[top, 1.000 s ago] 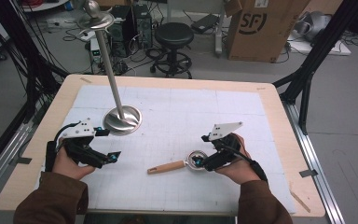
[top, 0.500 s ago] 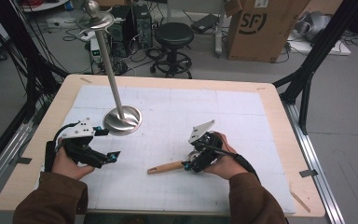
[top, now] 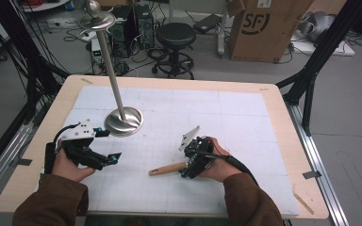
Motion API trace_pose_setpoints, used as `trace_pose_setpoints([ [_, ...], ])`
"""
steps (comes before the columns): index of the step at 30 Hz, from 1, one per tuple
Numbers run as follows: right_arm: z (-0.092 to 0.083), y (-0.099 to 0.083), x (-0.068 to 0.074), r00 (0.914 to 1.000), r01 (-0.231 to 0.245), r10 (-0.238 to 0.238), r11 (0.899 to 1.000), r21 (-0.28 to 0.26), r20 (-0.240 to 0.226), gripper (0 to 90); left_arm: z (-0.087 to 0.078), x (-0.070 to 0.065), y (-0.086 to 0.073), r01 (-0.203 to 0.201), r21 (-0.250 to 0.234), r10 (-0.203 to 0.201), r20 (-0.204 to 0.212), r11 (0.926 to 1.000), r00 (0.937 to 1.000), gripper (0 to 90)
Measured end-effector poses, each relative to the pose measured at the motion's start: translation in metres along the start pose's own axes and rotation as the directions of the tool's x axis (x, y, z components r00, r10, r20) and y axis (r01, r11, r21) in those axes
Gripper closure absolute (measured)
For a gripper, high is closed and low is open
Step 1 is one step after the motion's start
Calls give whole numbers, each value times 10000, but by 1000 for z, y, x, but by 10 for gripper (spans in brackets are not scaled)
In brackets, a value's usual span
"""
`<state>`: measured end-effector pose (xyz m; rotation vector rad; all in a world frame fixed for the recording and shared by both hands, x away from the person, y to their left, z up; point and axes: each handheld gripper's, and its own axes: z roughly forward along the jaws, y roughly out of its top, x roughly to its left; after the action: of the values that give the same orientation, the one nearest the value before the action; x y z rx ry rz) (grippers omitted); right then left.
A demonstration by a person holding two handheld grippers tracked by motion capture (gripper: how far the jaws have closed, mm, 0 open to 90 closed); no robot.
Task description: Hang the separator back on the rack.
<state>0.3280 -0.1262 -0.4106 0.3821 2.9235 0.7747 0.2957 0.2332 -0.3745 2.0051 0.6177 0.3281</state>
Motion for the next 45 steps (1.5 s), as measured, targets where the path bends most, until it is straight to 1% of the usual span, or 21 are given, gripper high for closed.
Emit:
trace_pose_setpoints([
  [5,4,1,1,9999,119,-120,9996,262,6,194,0,-1,0,-15,21,15,1,10000,10000,68],
  [7,5,2,2,9998,159,-161,9994,317,81,196,0,-1,0,-17,18,17,9,10000,10000,69],
  [9,5,2,3,9998,205,-208,9990,390,51,234,1,-1,0,-27,43,27,0,10000,10000,68],
  [11,6,2,3,9995,279,-284,9984,497,101,249,1,-1,0,-56,72,56,31,10000,10000,69],
  [14,7,2,3,9996,274,-278,9978,605,72,274,1,-2,0,-79,90,78,68,9999,9999,68],
  [25,8,5,4,9989,449,-434,9958,802,-198,422,2,-2,0,-70,116,68,104,9999,9999,68],
  [27,8,7,4,9985,536,-520,9943,924,-196,444,2,-2,0,-77,116,75,112,9999,9999,69],
  [28,9,8,4,9987,514,-510,9937,996,-70,453,2,-2,0,-91,127,90,104,9999,9999,69],
  [30,9,10,4,9983,589,-587,9912,1188,-54,464,2,-2,0,-98,125,97,100,9999,9999,68],
  [33,11,14,4,9972,747,-725,9866,1448,-204,478,2,-2,0,-119,127,118,106,9998,9999,69],
  [34,11,16,4,9965,831,-811,9837,1592,-194,477,2,-2,0,-87,113,86,98,9999,9999,69],
  [37,13,16,3,9962,860,-820,9821,1677,-306,500,2,-3,0,-68,91,67,97,9999,9999,68],
  [40,14,14,2,9968,750,-692,9817,1751,-389,523,2,-3,0,-89,124,87,92,9999,9999,69],
  [42,13,15,3,9967,744,-676,9813,1774,-442,573,3,-3,0,-93,132,92,85,9999,9999,68],
  [43,13,15,3,9969,689,-610,9811,1811,-489,584,3,-3,0,-114,148,113,84,9998,9999,69],
  [45,13,15,3,9975,602,-522,9808,1855,-477,585,2,-4,0,-123,156,122,65,9998,9999,69],
])
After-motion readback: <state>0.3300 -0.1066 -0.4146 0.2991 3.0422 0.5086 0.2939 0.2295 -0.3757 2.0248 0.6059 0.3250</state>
